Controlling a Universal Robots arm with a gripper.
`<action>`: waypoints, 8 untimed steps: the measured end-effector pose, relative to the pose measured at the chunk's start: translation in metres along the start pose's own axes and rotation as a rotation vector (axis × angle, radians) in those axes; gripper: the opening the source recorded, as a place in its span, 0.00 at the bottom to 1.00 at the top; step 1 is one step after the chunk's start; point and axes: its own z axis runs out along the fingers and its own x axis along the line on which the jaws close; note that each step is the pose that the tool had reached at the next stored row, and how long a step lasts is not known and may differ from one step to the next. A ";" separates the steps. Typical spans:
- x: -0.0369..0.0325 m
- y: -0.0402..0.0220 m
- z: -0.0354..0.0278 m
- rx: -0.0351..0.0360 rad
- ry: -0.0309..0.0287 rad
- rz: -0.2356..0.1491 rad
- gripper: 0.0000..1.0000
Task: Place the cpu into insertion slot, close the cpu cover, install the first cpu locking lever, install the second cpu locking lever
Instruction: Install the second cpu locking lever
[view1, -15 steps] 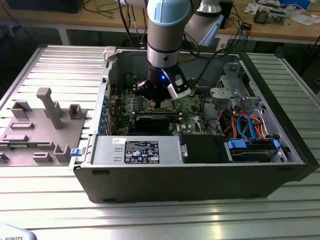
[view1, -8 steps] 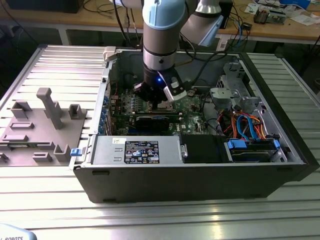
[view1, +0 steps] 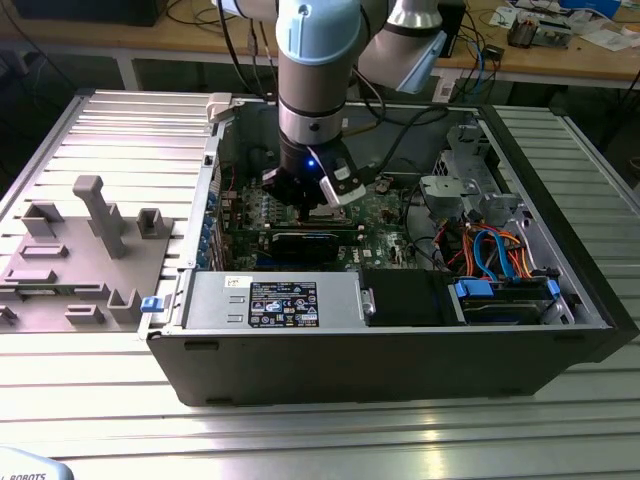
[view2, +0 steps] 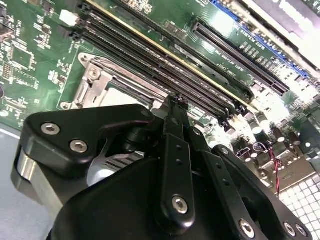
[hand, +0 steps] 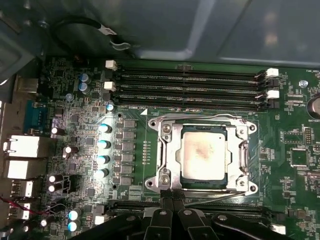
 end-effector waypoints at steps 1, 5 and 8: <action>0.0010 -0.0001 0.0004 0.0000 0.0001 0.000 0.11; 0.0041 -0.0009 0.0024 0.0002 0.0001 0.000 0.11; 0.0056 -0.0014 0.0042 0.0001 0.0001 0.000 0.11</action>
